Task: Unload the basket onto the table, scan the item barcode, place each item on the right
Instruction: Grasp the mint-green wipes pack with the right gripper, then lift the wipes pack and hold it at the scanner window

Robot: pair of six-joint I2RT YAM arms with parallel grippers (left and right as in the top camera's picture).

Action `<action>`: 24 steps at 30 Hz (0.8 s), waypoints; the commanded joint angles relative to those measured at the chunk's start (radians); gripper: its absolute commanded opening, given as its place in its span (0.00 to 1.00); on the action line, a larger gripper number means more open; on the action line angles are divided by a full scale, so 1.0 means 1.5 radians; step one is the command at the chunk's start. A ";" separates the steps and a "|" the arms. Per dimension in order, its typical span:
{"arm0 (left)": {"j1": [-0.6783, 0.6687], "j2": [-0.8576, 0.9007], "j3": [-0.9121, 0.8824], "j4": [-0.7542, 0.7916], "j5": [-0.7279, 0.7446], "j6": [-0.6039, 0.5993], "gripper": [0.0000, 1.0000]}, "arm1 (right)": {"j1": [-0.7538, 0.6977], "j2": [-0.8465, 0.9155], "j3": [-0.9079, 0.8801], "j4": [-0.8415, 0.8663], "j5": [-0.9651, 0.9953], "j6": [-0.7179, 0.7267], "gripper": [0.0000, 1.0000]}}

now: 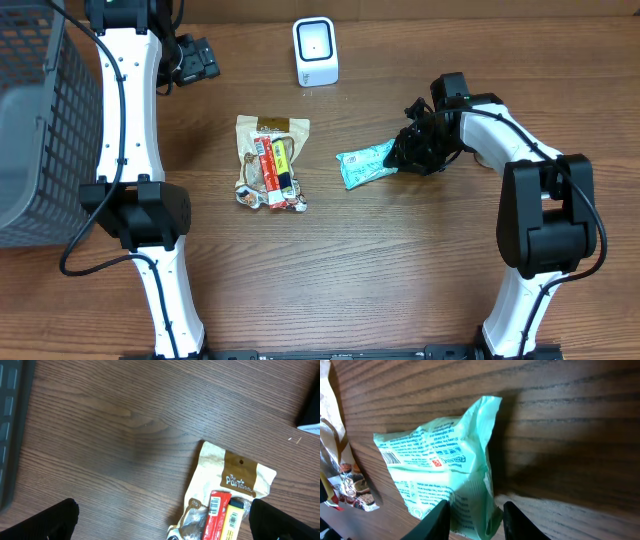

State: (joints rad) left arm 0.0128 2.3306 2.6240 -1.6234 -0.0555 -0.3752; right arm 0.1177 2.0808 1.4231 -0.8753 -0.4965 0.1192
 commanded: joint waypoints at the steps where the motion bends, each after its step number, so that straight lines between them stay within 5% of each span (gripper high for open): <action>1: -0.005 0.003 -0.002 0.003 0.003 -0.009 1.00 | 0.002 0.001 -0.016 0.010 -0.004 0.008 0.34; 6: -0.005 0.003 -0.002 0.003 0.003 -0.009 0.99 | 0.012 0.001 -0.044 0.039 -0.024 0.007 0.31; 8: -0.005 0.003 -0.002 0.003 0.003 -0.009 1.00 | 0.014 0.001 -0.046 0.048 -0.032 0.007 0.15; 11: -0.005 0.003 -0.002 0.003 0.003 -0.009 1.00 | 0.012 0.001 -0.036 0.046 -0.032 0.007 0.04; 24: -0.005 0.003 -0.002 0.003 0.003 -0.009 1.00 | 0.009 -0.018 0.078 0.038 -0.025 -0.028 0.04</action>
State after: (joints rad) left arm 0.0128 2.3306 2.6240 -1.6230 -0.0559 -0.3752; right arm 0.1287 2.0808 1.4704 -0.8169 -0.5316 0.0971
